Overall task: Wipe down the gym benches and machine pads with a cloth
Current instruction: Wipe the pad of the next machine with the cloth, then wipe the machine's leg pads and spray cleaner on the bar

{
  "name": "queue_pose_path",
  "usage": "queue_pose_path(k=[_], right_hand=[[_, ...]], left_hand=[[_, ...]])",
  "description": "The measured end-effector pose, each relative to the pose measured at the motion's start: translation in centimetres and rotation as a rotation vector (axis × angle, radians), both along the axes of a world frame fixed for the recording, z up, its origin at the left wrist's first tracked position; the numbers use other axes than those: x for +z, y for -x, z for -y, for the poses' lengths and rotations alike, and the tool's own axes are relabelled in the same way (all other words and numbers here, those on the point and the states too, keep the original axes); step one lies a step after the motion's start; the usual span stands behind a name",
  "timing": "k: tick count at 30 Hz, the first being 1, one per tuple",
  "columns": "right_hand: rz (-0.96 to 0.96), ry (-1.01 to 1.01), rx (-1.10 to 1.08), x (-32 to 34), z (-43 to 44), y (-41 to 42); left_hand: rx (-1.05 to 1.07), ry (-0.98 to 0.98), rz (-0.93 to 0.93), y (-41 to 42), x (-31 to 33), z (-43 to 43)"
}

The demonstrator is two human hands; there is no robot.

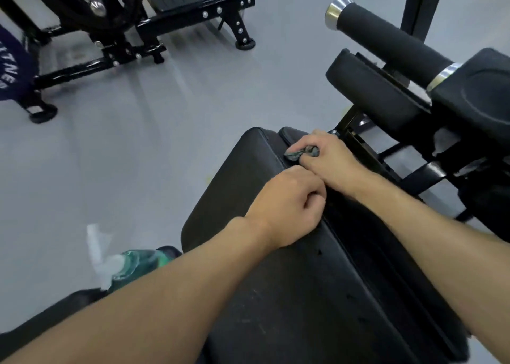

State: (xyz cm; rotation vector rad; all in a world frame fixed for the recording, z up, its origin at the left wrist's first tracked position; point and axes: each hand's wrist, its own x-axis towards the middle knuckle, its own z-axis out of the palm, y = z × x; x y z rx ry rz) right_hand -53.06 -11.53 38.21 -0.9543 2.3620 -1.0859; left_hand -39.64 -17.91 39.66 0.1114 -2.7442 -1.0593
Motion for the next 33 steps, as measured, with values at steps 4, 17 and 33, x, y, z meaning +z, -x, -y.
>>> queue_pose_path(k=[4, 17, 33], right_hand=[[-0.119, 0.058, 0.026, 2.2, 2.2, -6.3], [0.066, -0.081, 0.248, 1.2, 11.1, -26.5], [0.292, -0.060, -0.037, 1.9, 3.9, -25.9]], left_hand=[[0.151, 0.096, -0.050, -7.0, 0.7, 4.3], [0.992, -0.166, 0.501, -26.6, 1.1, 12.9], [0.694, -0.204, 0.160, -25.4, -6.3, 11.0]])
